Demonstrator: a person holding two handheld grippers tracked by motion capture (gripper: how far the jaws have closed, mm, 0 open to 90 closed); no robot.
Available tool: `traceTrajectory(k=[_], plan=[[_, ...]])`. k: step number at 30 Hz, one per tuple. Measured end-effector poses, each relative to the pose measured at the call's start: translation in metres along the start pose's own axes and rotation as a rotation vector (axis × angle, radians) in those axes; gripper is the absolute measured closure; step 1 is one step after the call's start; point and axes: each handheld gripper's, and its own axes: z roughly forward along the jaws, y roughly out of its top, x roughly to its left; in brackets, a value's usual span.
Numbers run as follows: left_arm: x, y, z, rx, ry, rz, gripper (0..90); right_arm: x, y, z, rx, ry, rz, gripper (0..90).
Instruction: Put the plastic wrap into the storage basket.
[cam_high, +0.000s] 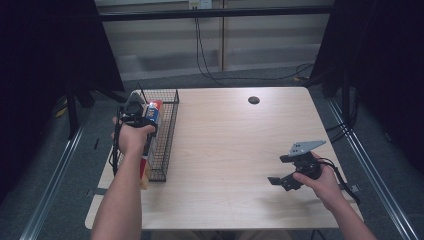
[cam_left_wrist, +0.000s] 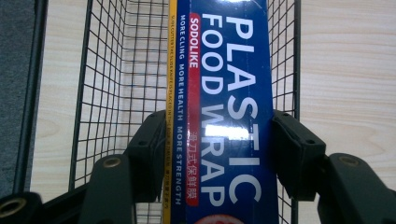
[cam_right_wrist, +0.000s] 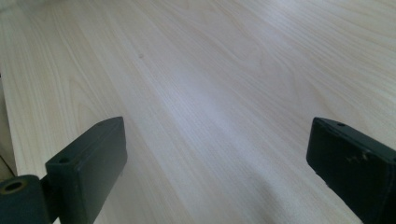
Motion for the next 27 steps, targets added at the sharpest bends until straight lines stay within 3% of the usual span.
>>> traceTrajectory(k=[7, 11, 19, 27], plan=[[0.001, 0.000, 0.004, 0.002, 0.000, -0.030, 42.7, 0.000, 0.000, 0.000, 0.001, 0.002, 0.000, 4.8], [0.003, 0.001, 0.005, 0.009, 0.013, -0.013, 42.6, 0.000, 0.000, 0.000, 0.000, -0.001, 0.000, 4.8], [0.003, 0.000, 0.010, 0.014, 0.005, -0.039, 42.5, 0.000, 0.000, 0.000, 0.003, 0.001, 0.003, 4.8], [0.004, 0.001, 0.013, 0.022, 0.002, -0.036, 42.4, 0.000, -0.001, 0.001, 0.004, 0.002, 0.000, 4.8]])
